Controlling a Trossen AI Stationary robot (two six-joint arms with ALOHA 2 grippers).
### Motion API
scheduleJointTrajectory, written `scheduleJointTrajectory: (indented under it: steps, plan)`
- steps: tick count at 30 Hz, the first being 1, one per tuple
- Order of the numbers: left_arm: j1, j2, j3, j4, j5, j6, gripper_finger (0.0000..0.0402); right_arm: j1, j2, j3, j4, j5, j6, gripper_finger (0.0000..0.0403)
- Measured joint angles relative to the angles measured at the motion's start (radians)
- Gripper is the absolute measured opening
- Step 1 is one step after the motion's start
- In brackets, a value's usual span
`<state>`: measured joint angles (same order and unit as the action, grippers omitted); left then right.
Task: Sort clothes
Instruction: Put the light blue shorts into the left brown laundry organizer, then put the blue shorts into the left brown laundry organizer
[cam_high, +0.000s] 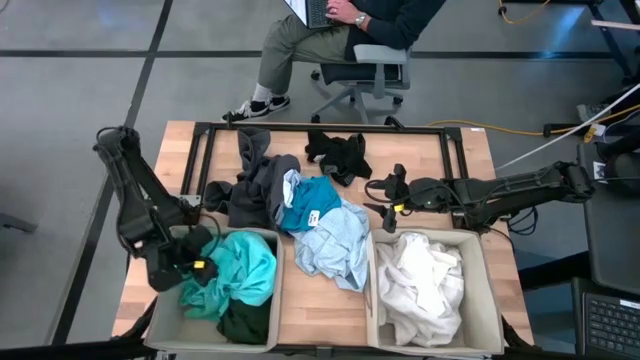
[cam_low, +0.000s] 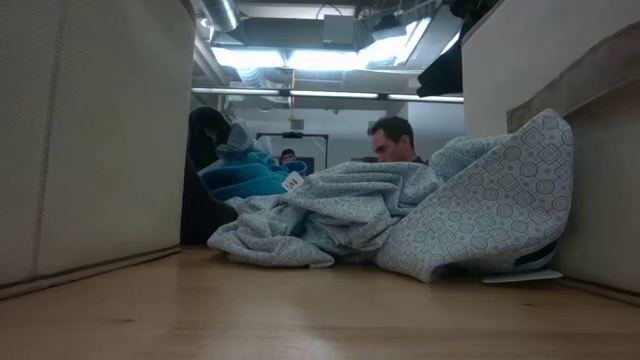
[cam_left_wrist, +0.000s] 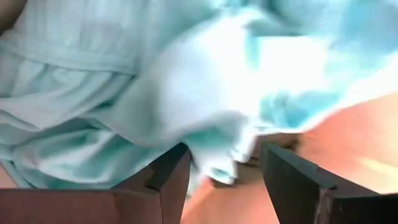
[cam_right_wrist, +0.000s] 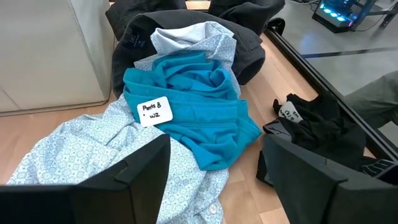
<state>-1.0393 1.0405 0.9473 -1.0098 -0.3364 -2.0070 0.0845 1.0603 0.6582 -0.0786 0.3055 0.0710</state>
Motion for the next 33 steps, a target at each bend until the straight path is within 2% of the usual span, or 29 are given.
scheduleJointTrajectory:
  steps: [5, 9, 13, 16, 24, 28, 33]
  plan:
    - [0.000, 0.001, 0.132, -0.030, -0.116, 0.094, 0.0182, 0.000, 0.000, 0.000, 0.000, -0.002, 0.000, 0.0257]
    - [0.018, 0.001, 0.210, -0.029, -0.280, 0.246, 0.0182, 0.000, 0.000, 0.000, 0.001, -0.002, 0.000, 0.0257]
    - [0.087, 0.003, 0.258, -0.021, -0.413, 0.434, 0.0182, 0.000, 0.000, 0.000, 0.001, -0.002, 0.001, 0.0257]
    - [0.179, 0.003, 0.267, 0.025, -0.489, 0.584, 0.0182, 0.000, 0.000, 0.000, 0.001, -0.003, 0.002, 0.0257]
    - [0.485, 0.059, 0.267, 0.324, -0.486, 1.099, 0.0182, 0.000, 0.000, 0.000, 0.001, -0.003, 0.002, 0.0257]
    - [0.614, 0.119, 0.267, 0.433, -0.410, 1.288, 0.0182, 0.000, 0.000, 0.000, 0.001, -0.003, 0.002, 0.0257]
    - [0.746, 0.223, 0.267, 0.554, -0.299, 1.429, 0.0182, 0.000, 0.000, 0.000, -0.001, -0.003, 0.002, 0.0257]
